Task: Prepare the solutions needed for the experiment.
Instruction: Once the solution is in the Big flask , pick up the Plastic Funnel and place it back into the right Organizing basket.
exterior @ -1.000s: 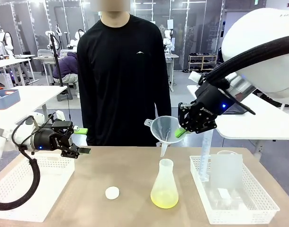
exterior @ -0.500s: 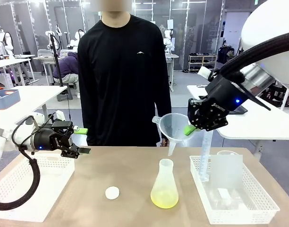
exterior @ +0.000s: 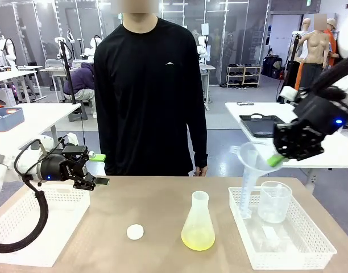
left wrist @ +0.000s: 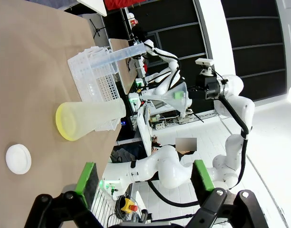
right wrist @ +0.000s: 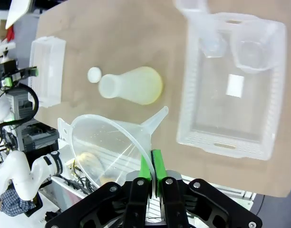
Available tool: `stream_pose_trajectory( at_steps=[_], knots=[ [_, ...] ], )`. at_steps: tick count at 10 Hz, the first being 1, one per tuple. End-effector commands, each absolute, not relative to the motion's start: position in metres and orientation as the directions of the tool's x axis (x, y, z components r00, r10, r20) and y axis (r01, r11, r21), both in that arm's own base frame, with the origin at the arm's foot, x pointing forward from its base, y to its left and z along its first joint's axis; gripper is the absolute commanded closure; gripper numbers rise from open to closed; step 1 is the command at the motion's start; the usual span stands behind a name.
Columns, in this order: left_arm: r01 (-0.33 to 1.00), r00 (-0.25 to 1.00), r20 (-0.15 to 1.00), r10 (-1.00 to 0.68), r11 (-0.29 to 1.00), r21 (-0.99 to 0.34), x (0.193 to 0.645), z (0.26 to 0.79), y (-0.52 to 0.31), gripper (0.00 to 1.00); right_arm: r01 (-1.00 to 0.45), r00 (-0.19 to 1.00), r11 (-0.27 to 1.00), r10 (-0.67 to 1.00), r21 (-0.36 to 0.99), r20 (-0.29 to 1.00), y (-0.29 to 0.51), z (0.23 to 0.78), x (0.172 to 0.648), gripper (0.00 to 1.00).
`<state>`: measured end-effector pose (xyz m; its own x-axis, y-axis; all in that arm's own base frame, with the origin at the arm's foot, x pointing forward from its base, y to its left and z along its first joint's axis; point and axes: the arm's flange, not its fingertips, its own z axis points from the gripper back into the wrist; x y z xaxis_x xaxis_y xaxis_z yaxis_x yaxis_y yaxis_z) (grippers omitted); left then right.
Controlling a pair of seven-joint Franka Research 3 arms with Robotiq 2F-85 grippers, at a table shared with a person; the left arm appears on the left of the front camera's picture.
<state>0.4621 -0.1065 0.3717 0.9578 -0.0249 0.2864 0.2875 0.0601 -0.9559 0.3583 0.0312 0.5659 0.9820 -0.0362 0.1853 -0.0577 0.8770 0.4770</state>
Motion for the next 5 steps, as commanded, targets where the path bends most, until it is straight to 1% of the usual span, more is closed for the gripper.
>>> stream_pose_trajectory(
  at_steps=[1, 5],
  knots=[
    [0.293, 0.956, 0.292, -0.028, 0.056, -0.955, 0.464, 0.372, -0.107, 0.00, -0.041, 0.983, 0.873, -0.052, 0.486, 0.175, -0.004, 0.564, 0.362, 1.00],
    [0.293, 0.956, 0.292, -0.028, 0.056, -0.955, 0.464, 0.372, -0.107, 0.00, -0.001, 0.984, 0.871, -0.086, 0.491, 0.155, -0.031, 0.543, 0.364, 1.00]
  ],
)
